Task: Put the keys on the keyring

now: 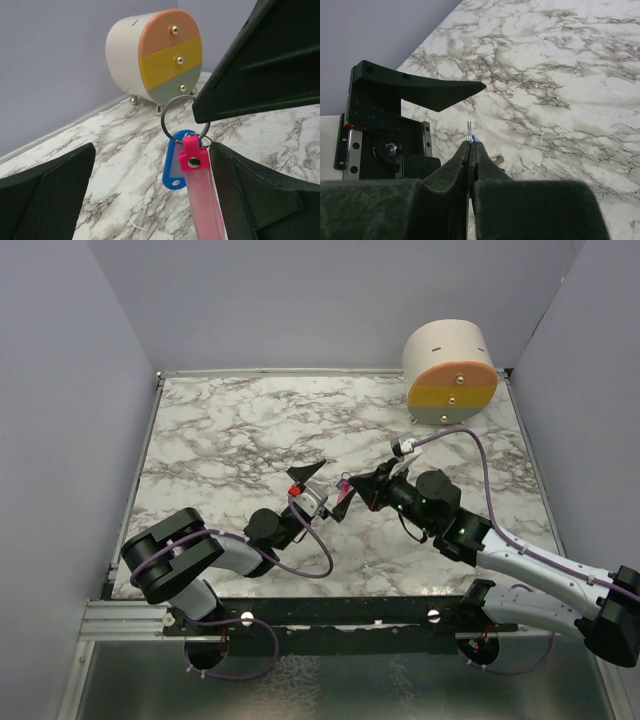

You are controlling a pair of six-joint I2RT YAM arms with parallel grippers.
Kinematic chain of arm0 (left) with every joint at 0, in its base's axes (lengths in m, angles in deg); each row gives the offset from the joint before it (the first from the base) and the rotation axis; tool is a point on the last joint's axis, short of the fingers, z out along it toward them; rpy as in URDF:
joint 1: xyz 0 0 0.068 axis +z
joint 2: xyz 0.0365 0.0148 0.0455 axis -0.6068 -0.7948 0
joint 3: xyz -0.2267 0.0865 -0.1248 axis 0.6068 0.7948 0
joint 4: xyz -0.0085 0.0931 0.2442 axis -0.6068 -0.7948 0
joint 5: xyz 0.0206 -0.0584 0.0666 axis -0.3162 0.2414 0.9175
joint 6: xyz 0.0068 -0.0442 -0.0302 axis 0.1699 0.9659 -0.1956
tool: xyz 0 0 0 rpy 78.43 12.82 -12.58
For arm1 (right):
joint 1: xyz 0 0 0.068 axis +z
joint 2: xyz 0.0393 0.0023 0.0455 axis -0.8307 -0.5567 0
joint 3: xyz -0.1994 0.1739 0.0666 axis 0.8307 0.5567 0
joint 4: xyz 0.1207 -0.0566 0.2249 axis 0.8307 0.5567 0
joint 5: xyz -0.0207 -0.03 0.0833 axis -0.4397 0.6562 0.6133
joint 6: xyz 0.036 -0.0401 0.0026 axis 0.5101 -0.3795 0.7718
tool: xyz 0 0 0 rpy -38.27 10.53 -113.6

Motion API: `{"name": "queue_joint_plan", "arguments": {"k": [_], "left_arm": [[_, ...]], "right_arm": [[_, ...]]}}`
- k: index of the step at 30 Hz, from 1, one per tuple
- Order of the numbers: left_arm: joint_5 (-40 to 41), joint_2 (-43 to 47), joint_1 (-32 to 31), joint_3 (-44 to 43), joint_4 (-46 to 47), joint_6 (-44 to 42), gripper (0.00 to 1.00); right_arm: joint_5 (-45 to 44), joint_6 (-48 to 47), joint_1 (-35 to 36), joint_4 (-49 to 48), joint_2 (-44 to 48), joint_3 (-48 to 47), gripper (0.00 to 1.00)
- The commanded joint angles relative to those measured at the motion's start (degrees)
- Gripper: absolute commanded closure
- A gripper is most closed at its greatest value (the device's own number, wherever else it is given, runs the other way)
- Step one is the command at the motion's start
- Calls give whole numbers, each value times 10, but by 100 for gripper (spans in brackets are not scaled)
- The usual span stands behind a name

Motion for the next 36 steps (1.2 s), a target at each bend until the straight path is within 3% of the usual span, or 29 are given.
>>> {"name": "queue_joint_plan", "arguments": {"k": [1, 19, 36], "left_arm": [[31, 19, -2, -12, 127, -13, 1], [76, 31, -1, -8, 127, -28, 1], [93, 41, 15, 2, 127, -26, 1]], "right_arm": [[7, 7, 2, 4, 13, 8, 99], [-2, 10, 2, 37, 41, 15, 99], [8, -1, 2, 125, 17, -28, 99]]}}
